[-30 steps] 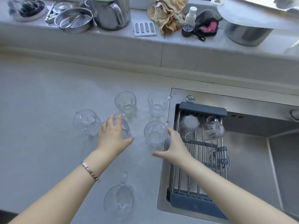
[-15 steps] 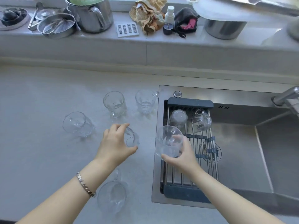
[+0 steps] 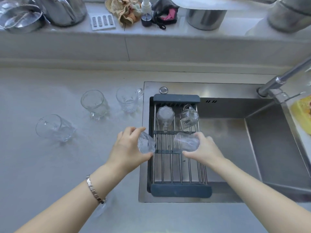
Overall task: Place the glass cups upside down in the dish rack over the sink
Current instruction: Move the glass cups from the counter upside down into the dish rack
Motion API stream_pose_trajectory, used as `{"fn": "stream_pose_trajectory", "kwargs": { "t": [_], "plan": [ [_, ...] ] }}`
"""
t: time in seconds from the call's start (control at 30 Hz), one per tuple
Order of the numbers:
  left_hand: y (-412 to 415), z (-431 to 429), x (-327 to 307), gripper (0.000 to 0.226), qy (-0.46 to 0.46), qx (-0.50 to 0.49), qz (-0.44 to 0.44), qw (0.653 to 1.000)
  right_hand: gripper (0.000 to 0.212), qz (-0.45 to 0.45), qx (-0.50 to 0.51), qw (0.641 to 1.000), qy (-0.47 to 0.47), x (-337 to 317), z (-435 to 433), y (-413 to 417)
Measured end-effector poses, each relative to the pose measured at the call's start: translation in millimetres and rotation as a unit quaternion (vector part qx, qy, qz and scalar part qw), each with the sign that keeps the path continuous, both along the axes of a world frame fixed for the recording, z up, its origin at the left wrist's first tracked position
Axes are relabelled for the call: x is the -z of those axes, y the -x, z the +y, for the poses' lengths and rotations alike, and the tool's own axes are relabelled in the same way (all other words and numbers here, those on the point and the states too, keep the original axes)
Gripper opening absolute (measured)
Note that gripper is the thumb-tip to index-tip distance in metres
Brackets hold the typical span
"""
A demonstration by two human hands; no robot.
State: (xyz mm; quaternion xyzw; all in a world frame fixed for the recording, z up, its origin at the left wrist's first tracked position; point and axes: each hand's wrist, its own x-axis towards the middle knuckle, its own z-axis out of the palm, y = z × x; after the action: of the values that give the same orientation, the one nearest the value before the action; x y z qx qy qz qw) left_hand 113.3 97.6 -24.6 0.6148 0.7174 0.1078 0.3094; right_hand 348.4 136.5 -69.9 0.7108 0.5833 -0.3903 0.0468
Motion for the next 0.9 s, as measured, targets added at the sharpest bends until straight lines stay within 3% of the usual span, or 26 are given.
{"fn": "stream_pose_trajectory", "kwargs": {
  "t": [0.13,0.27,0.37,0.47,0.57,0.67,0.77,0.83,0.9],
  "plan": [
    [7.0,-2.6,0.2,0.076,-0.002,-0.004,0.013,1.000,0.074,-0.109,-0.081,0.991,0.004,23.3,22.4,43.3],
    [15.8,-3.6,-0.1,0.076,-0.007,-0.013,0.025,1.000,0.071,-0.157,-0.103,0.982,-0.021,35.2,33.9,71.9],
    [20.4,-3.6,1.4,0.076,0.000,-0.019,0.023,1.000,0.072,-0.141,-0.099,0.983,-0.058,40.8,36.2,85.6],
    [22.6,-2.8,3.2,0.077,0.002,-0.019,0.023,1.000,0.070,-0.069,-0.077,0.990,-0.097,44.3,37.7,93.4],
    [21.6,-1.6,5.1,0.077,0.008,-0.012,0.028,1.000,0.075,0.016,-0.016,0.995,-0.094,44.5,38.5,86.4],
    [18.0,1.7,7.4,0.077,0.013,0.000,0.022,1.000,0.081,0.089,-0.021,0.993,-0.069,43.0,37.2,67.7],
    [13.4,7.3,9.1,0.077,0.016,0.013,0.016,1.000,0.065,0.039,-0.057,0.991,-0.116,37.1,43.0,41.4],
    [10.4,11.0,10.1,0.078,0.016,0.022,0.014,1.000,0.058,-0.034,-0.005,0.988,-0.154,32.9,54.6,21.3],
    [7.8,14.0,10.7,0.079,0.015,0.027,0.013,0.999,0.069,-0.041,0.070,0.989,-0.125,33.2,67.4,7.3]
  ]
}}
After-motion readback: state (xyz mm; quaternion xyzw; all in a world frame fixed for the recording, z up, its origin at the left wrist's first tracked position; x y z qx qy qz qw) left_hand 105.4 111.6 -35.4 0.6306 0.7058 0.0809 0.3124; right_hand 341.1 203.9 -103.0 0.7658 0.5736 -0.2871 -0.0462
